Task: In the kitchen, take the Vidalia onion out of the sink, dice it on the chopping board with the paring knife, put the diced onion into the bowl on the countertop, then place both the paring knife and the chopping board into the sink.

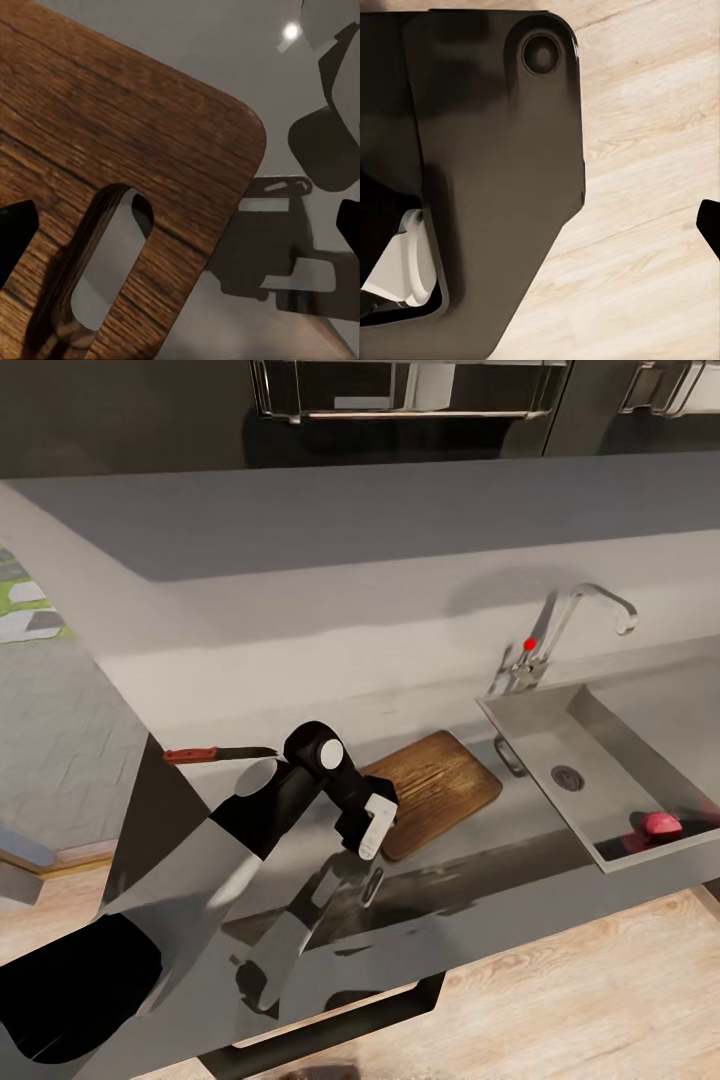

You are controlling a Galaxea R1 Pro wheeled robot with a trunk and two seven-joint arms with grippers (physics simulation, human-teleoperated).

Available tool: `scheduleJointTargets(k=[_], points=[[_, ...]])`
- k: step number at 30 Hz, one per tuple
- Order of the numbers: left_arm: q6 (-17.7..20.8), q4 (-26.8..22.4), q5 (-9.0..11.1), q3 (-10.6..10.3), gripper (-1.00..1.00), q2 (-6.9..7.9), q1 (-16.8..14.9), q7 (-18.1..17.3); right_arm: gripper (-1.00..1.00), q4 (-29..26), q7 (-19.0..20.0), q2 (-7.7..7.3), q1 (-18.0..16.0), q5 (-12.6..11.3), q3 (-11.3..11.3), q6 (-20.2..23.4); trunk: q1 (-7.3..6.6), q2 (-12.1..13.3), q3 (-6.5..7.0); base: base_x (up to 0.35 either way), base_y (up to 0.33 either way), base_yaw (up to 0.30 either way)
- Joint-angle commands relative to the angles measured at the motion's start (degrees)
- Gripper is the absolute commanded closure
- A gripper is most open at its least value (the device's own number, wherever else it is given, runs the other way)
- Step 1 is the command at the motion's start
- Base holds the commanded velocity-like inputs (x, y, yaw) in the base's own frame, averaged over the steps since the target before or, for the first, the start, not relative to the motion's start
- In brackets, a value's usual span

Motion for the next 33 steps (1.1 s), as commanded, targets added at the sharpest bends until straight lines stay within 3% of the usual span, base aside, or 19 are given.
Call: scheduleJointTargets(k=[1,21,33], points=[[-0.04,-0.19,-0.18,-0.04,-1.00,-0.01,-0.04,-0.24,-1.00,0.02,-0.17,0.02,-0.03,0.16,-0.09,-0.17,0.03,-0.09,-0.09,0.000,0.000,0.000],[0.05,-0.34,-0.18,-0.11,-1.00,-0.01,0.04,-0.98,-1.00,-0.01,-0.15,0.10,-0.03,0.19,-0.09,-0.24,0.03,-0.09,-0.10,0.000,0.000,0.000],[0.14,-0.43,-0.10,-2.02,-1.00,-0.01,0.12,-1.00,-1.00,-0.03,-0.15,0.08,-0.03,0.19,-0.09,-0.22,0.03,-0.09,-0.10,0.000,0.000,0.000]])
